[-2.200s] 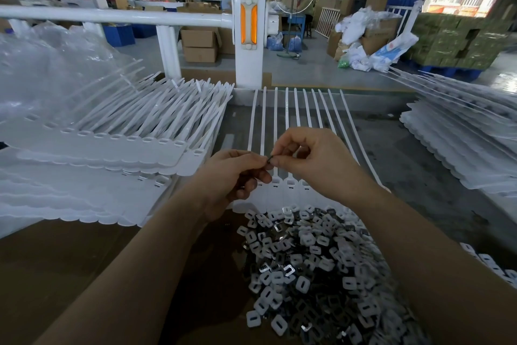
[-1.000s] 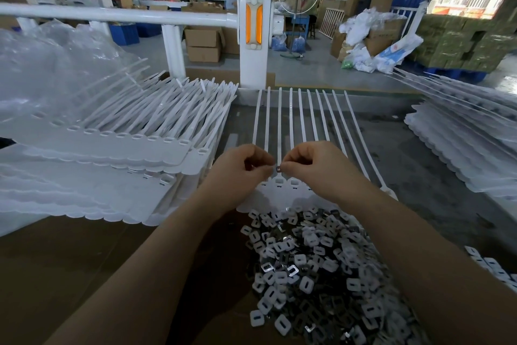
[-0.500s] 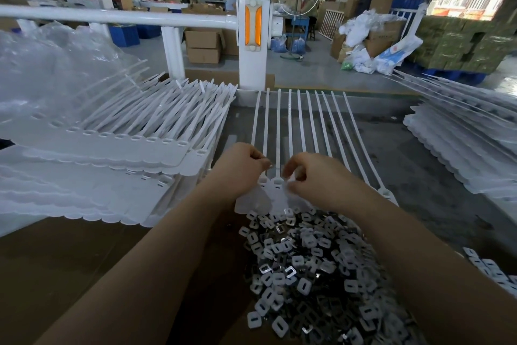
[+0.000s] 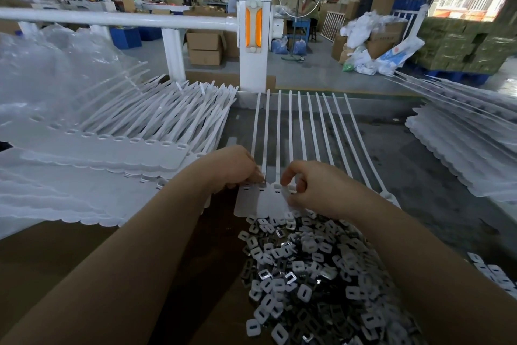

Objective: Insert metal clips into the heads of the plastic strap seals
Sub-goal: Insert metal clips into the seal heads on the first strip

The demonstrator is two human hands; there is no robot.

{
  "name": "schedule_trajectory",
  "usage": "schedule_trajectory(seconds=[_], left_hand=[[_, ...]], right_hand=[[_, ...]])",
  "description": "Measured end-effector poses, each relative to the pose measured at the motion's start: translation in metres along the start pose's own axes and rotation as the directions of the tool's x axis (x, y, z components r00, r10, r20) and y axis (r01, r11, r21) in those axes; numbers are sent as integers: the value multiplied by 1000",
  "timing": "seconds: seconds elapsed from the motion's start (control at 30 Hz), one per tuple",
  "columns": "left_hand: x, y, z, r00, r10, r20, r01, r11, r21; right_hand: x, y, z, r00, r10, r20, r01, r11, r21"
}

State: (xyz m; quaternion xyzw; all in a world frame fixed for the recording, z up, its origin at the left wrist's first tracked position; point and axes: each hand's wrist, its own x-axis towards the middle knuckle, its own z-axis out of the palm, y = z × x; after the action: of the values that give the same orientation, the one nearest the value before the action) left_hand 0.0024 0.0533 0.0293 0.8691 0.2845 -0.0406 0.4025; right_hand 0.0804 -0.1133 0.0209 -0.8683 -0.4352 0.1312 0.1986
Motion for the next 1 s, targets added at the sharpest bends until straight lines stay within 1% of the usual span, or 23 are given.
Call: schedule_trajectory(seconds=[0.27,0.5,0.73,0.83,1.0], left_hand=[[-1,-1,-2,999,45,-2,-45,998,43],[4,-3,-5,1000,12,20,-13,1000,27],[9,-4,-9,996,-33,87,34,999,-9],[10,-5,-9,995,-43,95,46,998,-34],[9,-4,-10,995,-43,85,43,999,4]], right_hand=[[2,1,1,1000,3,4,-3,1000,18],[3,-1,0,1000,10,4,-10,1000,13],[2,-3,0,1000,21,12,-21,1000,14],[1,-2,0,1000,25,15,-25,1000,14],[1,-2,0,999,26,19,-26,1000,5]])
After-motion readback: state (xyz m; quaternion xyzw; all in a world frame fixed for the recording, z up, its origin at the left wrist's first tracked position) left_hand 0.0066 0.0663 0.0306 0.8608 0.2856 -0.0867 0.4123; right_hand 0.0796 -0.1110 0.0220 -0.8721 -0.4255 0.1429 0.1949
